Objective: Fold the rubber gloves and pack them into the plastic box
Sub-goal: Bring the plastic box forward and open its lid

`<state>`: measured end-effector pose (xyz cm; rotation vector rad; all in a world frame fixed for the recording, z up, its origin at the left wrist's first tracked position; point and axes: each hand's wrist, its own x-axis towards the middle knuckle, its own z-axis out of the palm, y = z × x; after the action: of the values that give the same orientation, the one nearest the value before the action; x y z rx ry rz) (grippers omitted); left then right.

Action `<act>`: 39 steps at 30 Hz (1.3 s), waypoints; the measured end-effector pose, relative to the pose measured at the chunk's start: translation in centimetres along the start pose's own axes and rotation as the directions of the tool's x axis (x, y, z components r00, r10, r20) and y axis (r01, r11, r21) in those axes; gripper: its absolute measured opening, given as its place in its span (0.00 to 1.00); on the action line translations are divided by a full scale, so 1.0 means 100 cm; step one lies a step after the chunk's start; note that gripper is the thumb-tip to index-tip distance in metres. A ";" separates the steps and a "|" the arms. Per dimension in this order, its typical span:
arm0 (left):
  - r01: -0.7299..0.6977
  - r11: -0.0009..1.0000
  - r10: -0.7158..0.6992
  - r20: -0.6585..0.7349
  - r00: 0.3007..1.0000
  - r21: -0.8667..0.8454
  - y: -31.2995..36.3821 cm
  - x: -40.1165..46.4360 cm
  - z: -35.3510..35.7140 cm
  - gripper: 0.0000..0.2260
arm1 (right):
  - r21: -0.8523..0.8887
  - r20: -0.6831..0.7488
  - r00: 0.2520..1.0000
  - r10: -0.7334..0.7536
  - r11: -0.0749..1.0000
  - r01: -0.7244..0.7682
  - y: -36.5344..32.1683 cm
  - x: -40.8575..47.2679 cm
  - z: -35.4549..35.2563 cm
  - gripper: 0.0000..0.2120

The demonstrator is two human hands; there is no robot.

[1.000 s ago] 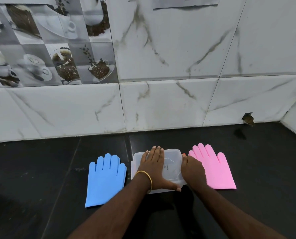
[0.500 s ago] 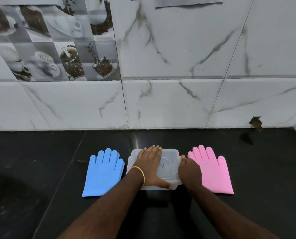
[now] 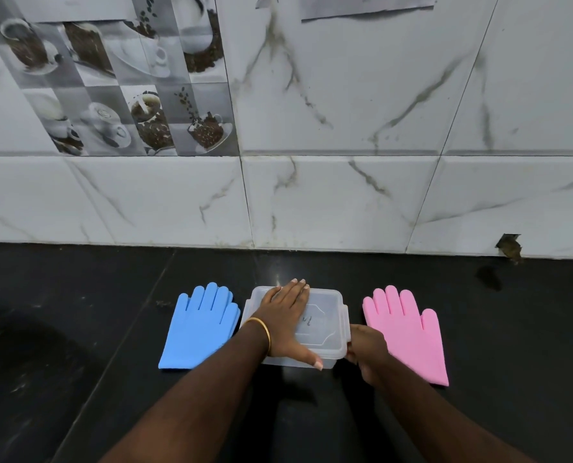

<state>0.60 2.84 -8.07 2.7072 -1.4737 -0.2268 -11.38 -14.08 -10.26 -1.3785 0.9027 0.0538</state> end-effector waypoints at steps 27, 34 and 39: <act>0.483 -0.225 -0.477 0.528 0.703 -0.846 -0.064 -0.060 0.006 0.05 | -0.825 0.528 0.849 -0.031 -0.254 0.504 -0.087 -0.015 0.139 0.59; 0.449 -0.216 -0.508 0.493 0.707 -0.867 -0.062 -0.058 0.008 0.04 | -0.827 0.534 0.844 -0.038 -0.230 0.513 -0.094 -0.021 0.141 0.53; 0.435 -0.232 -0.510 0.489 0.707 -0.870 -0.063 -0.058 0.007 0.05 | -0.835 0.519 0.854 -0.030 -0.230 0.500 -0.098 -0.025 0.143 0.53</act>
<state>2.66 11.13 -8.84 1.6418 0.2082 -0.8297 -0.54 -3.16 -1.99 -3.0033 -0.0555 0.8190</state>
